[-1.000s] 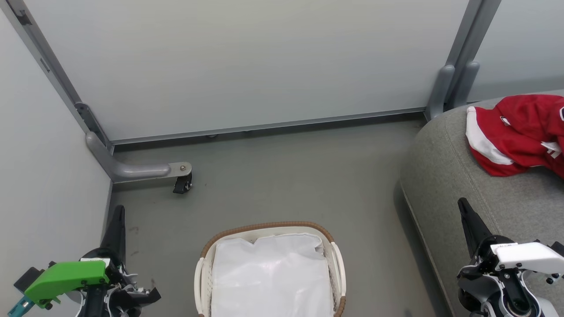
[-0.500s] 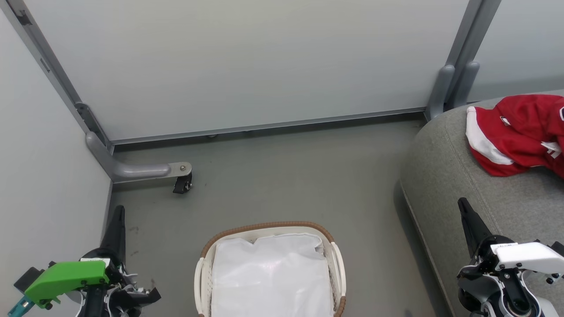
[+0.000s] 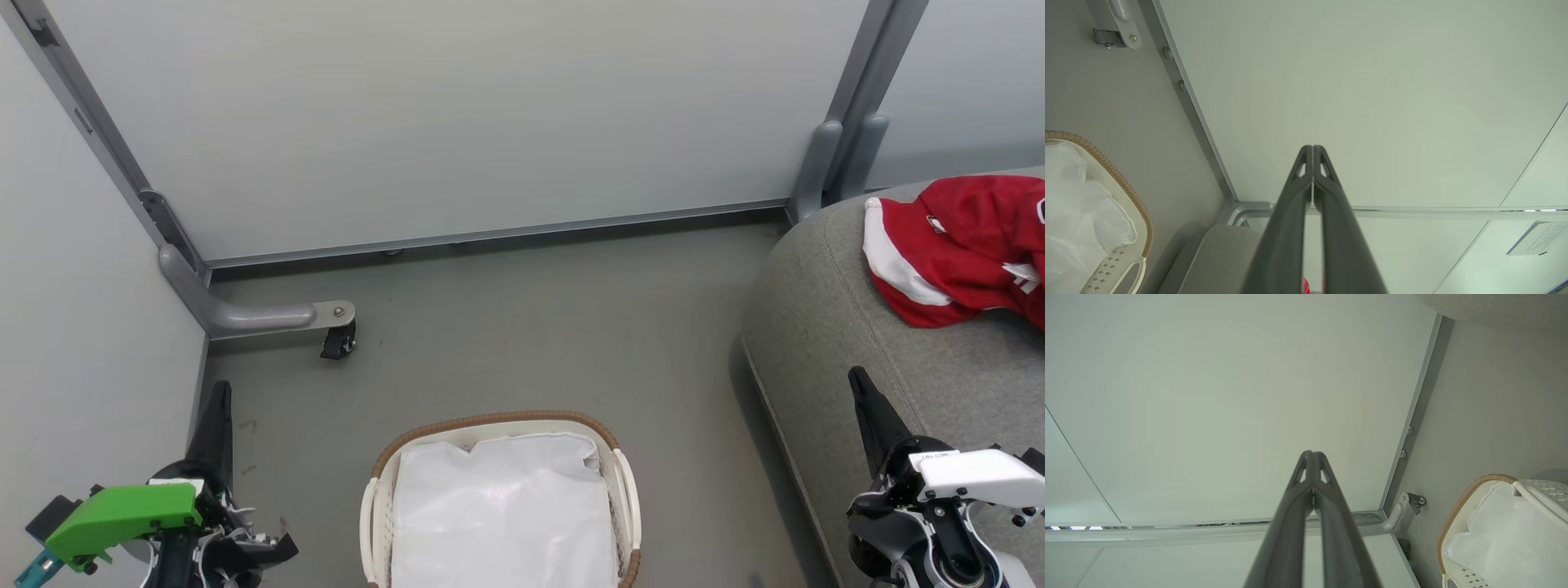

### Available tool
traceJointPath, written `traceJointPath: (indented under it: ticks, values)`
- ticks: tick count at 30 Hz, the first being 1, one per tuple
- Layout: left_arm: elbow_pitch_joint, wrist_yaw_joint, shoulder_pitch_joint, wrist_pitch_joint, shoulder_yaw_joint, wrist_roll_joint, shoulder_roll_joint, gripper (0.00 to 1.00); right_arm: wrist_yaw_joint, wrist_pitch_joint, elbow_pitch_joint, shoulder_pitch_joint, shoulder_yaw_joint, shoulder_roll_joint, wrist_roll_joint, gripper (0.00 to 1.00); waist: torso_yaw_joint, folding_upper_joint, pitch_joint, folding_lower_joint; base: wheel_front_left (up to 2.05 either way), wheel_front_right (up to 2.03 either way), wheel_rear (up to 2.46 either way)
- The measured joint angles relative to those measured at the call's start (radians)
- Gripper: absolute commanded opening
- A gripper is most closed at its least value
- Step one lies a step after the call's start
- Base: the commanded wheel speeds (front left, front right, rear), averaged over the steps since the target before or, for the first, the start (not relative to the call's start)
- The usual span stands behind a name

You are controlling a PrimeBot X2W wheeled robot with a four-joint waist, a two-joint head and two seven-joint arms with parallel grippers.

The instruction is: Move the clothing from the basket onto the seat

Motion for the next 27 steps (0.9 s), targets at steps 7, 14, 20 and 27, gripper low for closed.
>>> traceJointPath:
  ticks: [7, 14, 20, 27]
  values:
    - [0.000, 0.000, 0.000, 0.000, 0.000, 0.000, 0.000, 0.00, 0.000, 0.000, 0.000, 0.000, 0.000, 0.000, 0.000, 0.00, 0.000, 0.0000, 0.000, 0.0000, 0.00, 0.00, 0.00]
    - [0.000, 0.000, 0.000, 0.000, 0.000, 0.000, 0.000, 0.00, 0.000, 0.000, 0.000, 0.000, 0.000, 0.000, 0.000, 0.00, 0.000, 0.0000, 0.000, 0.0000, 0.00, 0.00, 0.00]
    - [0.000, 0.000, 0.000, 0.000, 0.000, 0.000, 0.000, 0.00, 0.000, 0.000, 0.000, 0.000, 0.000, 0.000, 0.000, 0.00, 0.000, 0.0000, 0.000, 0.0000, 0.00, 0.00, 0.00]
    - [0.000, 0.000, 0.000, 0.000, 0.000, 0.000, 0.000, 0.00, 0.000, 0.000, 0.000, 0.000, 0.000, 0.000, 0.000, 0.00, 0.000, 0.0000, 0.000, 0.0000, 0.00, 0.00, 0.00]
